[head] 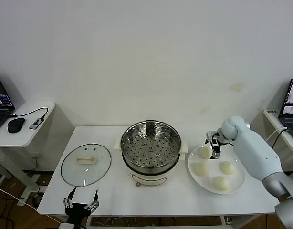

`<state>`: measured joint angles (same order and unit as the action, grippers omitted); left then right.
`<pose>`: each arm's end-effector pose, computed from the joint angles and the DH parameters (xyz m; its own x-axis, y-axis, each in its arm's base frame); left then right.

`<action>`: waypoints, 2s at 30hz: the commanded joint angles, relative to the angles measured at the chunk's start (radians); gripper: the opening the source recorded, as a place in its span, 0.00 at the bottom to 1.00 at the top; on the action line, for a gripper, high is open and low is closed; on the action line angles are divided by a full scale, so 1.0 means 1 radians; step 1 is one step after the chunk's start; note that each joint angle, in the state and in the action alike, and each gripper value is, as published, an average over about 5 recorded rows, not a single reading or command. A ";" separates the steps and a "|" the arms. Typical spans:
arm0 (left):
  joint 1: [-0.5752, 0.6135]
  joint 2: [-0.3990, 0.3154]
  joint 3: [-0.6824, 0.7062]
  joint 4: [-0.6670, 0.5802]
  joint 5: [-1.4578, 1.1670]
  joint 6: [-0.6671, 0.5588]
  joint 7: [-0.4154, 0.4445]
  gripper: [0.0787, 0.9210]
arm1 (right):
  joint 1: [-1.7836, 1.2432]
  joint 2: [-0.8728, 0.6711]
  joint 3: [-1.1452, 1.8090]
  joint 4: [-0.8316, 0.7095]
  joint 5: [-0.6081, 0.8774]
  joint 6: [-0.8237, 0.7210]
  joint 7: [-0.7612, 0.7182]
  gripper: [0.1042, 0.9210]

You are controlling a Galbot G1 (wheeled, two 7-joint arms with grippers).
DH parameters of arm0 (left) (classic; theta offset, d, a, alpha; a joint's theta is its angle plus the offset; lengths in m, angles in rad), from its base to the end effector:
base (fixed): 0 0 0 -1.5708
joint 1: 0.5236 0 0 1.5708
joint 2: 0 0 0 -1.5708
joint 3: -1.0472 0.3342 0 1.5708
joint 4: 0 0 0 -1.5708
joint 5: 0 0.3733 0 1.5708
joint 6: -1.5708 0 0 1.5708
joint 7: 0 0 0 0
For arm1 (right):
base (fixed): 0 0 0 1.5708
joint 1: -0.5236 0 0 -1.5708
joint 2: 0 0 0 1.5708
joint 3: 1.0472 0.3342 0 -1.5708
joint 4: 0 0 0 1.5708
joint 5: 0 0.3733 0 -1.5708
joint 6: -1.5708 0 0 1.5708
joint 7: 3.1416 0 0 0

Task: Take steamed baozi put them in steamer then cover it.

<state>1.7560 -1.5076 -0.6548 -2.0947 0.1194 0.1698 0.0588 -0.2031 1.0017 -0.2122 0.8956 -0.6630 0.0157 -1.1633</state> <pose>0.1492 0.0515 -0.3183 -0.9358 -0.0632 0.3469 0.0187 0.9735 0.2280 0.5796 -0.1411 -0.2262 -0.2929 -0.0621 0.9541 -0.9489 -0.1040 -0.2980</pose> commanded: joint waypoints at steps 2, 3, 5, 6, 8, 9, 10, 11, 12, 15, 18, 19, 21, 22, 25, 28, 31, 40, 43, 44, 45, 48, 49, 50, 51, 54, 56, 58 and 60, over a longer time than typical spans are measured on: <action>-0.001 0.000 0.002 0.002 0.001 0.000 0.000 0.88 | -0.008 0.012 0.011 -0.030 -0.009 0.000 0.036 0.88; -0.002 0.000 0.002 0.002 0.001 0.000 0.000 0.88 | -0.008 0.014 0.012 -0.034 -0.010 0.000 0.041 0.88; -0.004 0.000 0.002 0.003 0.001 0.001 0.001 0.88 | -0.008 0.018 0.014 -0.042 -0.011 0.001 0.049 0.88; -0.004 0.001 0.002 0.004 0.001 0.001 0.001 0.88 | -0.008 0.019 0.014 -0.045 -0.012 0.001 0.052 0.88; -0.004 0.001 0.002 0.005 0.002 0.001 0.002 0.88 | -0.007 0.022 0.014 -0.050 -0.013 0.002 0.054 0.88; -0.004 0.001 0.003 0.006 0.002 0.002 0.002 0.88 | -0.007 0.022 0.014 -0.052 -0.013 0.002 0.055 0.88; -0.004 0.001 0.003 0.007 0.003 0.002 0.002 0.88 | -0.007 0.023 0.014 -0.053 -0.013 0.002 0.056 0.88; -0.004 0.001 0.004 0.007 0.003 0.002 0.003 0.88 | -0.007 0.024 0.013 -0.054 -0.013 0.003 0.056 0.88; -0.005 0.001 0.004 0.008 0.002 0.002 0.003 0.88 | -0.007 0.025 0.013 -0.054 -0.013 0.002 0.056 0.88; -0.006 0.000 0.005 0.009 0.002 0.002 0.003 0.88 | -0.007 0.028 0.012 -0.057 -0.013 0.001 0.057 0.88; -0.007 0.000 0.005 0.010 0.002 0.002 0.003 0.88 | -0.008 0.028 0.013 -0.060 -0.013 -0.003 0.057 0.83; -0.007 0.000 0.005 0.010 0.002 0.002 0.003 0.88 | -0.008 0.028 0.013 -0.061 -0.013 -0.004 0.057 0.80; -0.008 0.001 0.005 0.011 0.002 0.002 0.003 0.88 | -0.009 0.026 0.013 -0.060 -0.013 -0.006 0.056 0.73; -0.008 0.001 0.005 0.012 0.002 0.002 0.003 0.88 | -0.010 0.025 0.013 -0.060 -0.013 -0.007 0.057 0.70; -0.009 0.001 0.006 0.012 0.002 0.002 0.003 0.88 | -0.011 0.022 0.013 -0.058 -0.014 -0.009 0.057 0.63; -0.009 0.001 0.007 0.012 0.003 0.002 0.003 0.88 | -0.013 0.021 0.015 -0.057 -0.013 -0.011 0.059 0.60; -0.008 0.000 0.007 0.011 0.003 0.001 0.003 0.88 | -0.014 0.020 0.017 -0.057 -0.010 -0.012 0.062 0.58; -0.009 0.000 0.010 0.006 0.004 0.001 0.002 0.88 | 0.015 -0.049 -0.002 0.039 0.093 -0.035 0.025 0.53; -0.012 0.001 0.013 0.005 0.006 0.002 0.003 0.88 | 0.070 -0.097 -0.057 0.119 0.179 -0.053 -0.016 0.53; -0.013 0.001 0.014 0.004 0.008 0.002 0.003 0.88 | 0.097 -0.108 -0.080 0.141 0.211 -0.058 -0.032 0.53; -0.014 0.001 0.016 0.003 0.010 0.002 0.003 0.88 | 0.128 -0.116 -0.105 0.158 0.244 -0.061 -0.048 0.53; -0.015 0.000 0.020 0.000 0.018 0.003 0.002 0.88 | 0.248 -0.120 -0.179 0.172 0.344 -0.067 -0.091 0.53; -0.014 0.000 0.021 -0.002 0.019 0.004 0.002 0.88 | 0.288 -0.116 -0.201 0.168 0.369 -0.067 -0.101 0.53; -0.013 0.000 0.021 -0.005 0.021 0.004 0.001 0.88 | 0.330 -0.107 -0.227 0.161 0.394 -0.067 -0.111 0.53; -0.012 0.001 0.022 -0.007 0.022 0.004 0.001 0.88 | 0.371 -0.097 -0.255 0.154 0.416 -0.067 -0.121 0.53; -0.007 0.004 0.024 -0.013 0.023 0.004 -0.001 0.88 | 0.467 -0.052 -0.331 0.133 0.469 -0.062 -0.150 0.53; -0.005 0.007 0.024 -0.017 0.023 0.004 -0.001 0.88 | 0.514 -0.017 -0.371 0.120 0.501 -0.052 -0.170 0.53; -0.003 0.008 0.024 -0.021 0.023 0.004 -0.002 0.88 | 0.555 0.025 -0.410 0.098 0.533 -0.027 -0.189 0.53; -0.002 0.008 0.025 -0.025 0.023 0.004 -0.002 0.88 | 0.586 0.072 -0.439 0.061 0.560 0.024 -0.206 0.53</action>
<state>1.7525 -1.5016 -0.6297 -2.1183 0.1409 0.1735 0.0574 0.1758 0.9895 -0.4904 0.9795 -0.2629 -0.0119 -1.2952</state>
